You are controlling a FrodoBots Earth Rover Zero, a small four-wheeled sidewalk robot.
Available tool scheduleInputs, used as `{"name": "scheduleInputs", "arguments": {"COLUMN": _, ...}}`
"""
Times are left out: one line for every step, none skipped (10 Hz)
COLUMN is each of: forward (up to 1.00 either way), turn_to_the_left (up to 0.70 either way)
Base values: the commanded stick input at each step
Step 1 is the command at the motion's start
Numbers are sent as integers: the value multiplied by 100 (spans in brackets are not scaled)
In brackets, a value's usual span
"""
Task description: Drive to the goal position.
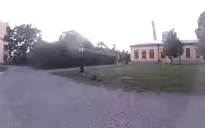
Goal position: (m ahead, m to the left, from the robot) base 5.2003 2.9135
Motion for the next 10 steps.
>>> {"name": "scheduleInputs", "arguments": {"forward": 70, "turn_to_the_left": 27}}
{"name": "scheduleInputs", "arguments": {"forward": 70, "turn_to_the_left": 27}}
{"name": "scheduleInputs", "arguments": {"forward": 70, "turn_to_the_left": 27}}
{"name": "scheduleInputs", "arguments": {"forward": 70, "turn_to_the_left": 27}}
{"name": "scheduleInputs", "arguments": {"forward": 70, "turn_to_the_left": 27}}
{"name": "scheduleInputs", "arguments": {"forward": 70, "turn_to_the_left": 27}}
{"name": "scheduleInputs", "arguments": {"forward": 70, "turn_to_the_left": 27}}
{"name": "scheduleInputs", "arguments": {"forward": 70, "turn_to_the_left": 27}}
{"name": "scheduleInputs", "arguments": {"forward": 70, "turn_to_the_left": 27}}
{"name": "scheduleInputs", "arguments": {"forward": 70, "turn_to_the_left": 27}}
